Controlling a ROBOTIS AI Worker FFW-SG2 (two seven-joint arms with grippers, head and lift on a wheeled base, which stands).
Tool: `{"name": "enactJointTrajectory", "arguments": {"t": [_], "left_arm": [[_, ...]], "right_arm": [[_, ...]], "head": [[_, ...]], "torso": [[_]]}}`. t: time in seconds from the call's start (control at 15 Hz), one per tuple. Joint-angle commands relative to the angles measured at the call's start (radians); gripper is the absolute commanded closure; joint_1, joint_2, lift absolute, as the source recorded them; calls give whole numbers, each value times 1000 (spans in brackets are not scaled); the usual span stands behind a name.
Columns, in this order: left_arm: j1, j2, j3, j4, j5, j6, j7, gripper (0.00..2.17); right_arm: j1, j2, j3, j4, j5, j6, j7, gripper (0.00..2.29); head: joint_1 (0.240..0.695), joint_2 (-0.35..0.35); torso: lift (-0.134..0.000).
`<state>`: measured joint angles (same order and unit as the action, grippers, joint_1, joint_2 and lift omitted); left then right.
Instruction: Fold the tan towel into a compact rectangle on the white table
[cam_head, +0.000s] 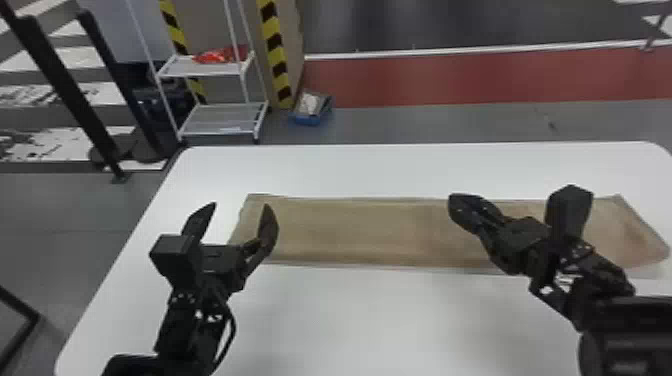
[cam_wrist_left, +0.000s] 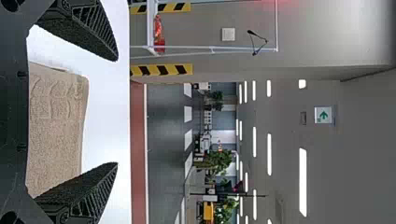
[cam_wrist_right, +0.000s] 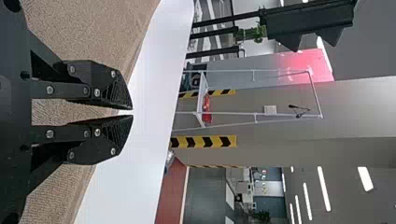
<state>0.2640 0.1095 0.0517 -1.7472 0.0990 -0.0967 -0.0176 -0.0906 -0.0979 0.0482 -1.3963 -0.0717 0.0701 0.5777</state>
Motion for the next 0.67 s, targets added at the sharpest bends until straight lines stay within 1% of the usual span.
{"name": "enactJointTrajectory", "arguments": {"t": [0.0,0.07,0.2,0.4,0.47,0.53,0.6], "left_arm": [[-28,-1,20,37,51,32,-25,83],[-49,-1,31,44,70,84,-47,83],[-98,1,45,58,77,210,-81,83],[-198,6,77,133,90,292,-142,87],[-229,7,99,152,93,354,-171,97],[-249,10,106,161,94,400,-177,147],[-264,15,115,181,93,409,-185,184]], "right_arm": [[-12,0,7,39,9,-22,4,1686],[-12,0,7,43,13,-22,10,1686],[-12,0,6,46,29,-25,11,1686],[-12,0,7,49,56,-22,13,1686],[-11,-2,6,51,61,-22,14,1686],[-6,-2,6,51,61,-25,14,1686],[-3,-3,6,51,59,-25,14,1686]], "head": [[695,152],[695,155],[695,161],[695,161],[695,162],[695,163],[695,167]], "torso": [[-125],[-125],[-125],[-125],[-125],[-125],[-125]]}}
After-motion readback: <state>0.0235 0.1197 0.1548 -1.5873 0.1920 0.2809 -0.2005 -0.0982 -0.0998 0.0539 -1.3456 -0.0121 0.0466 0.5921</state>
